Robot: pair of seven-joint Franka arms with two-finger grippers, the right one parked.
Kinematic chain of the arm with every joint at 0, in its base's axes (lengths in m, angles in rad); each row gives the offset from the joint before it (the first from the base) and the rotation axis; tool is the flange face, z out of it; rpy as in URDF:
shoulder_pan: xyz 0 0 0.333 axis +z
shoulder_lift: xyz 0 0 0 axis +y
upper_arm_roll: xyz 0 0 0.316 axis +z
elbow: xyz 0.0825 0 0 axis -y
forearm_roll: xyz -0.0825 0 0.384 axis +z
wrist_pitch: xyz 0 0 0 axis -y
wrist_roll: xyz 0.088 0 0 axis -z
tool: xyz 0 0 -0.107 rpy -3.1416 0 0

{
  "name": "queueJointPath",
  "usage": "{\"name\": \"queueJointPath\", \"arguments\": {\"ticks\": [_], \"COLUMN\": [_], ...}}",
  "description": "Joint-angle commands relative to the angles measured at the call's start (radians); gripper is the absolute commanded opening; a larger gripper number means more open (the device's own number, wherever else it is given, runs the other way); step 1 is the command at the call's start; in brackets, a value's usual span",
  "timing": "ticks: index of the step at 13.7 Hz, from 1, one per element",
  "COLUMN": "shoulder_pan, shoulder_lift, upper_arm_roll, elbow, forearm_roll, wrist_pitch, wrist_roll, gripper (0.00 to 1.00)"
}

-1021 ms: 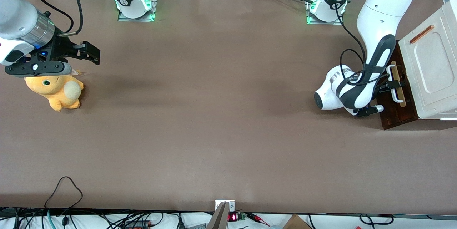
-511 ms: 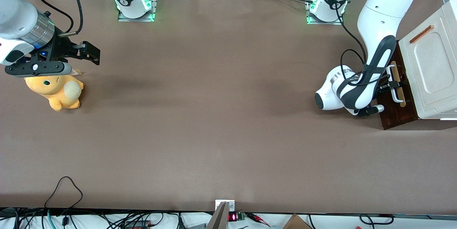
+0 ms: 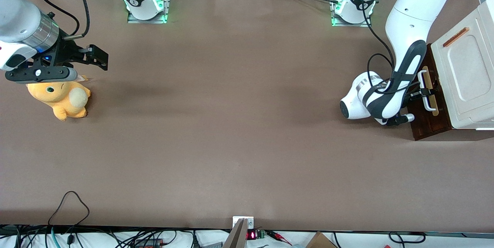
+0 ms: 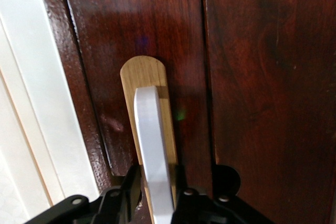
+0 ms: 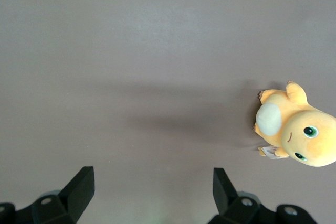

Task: Open lower drawer with left arm only
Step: 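Close the left gripper on the white drawer handle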

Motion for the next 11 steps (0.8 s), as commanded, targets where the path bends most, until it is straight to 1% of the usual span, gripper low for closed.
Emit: {"name": "queueJointPath", "arguments": {"ticks": [1, 5, 11], "shoulder_pan": [0.0, -0.002, -0.006], "shoulder_lift": [0.008, 0.011, 0.015], "upper_arm_roll": [-0.003, -0.003, -0.005], "elbow": [-0.002, 0.001, 0.01], "forearm_roll": [0.039, 0.039, 0.039], "wrist_pitch": [-0.025, -0.026, -0.026], "wrist_roll": [-0.011, -0.011, -0.011], "gripper": [0.25, 0.13, 0.04]}}
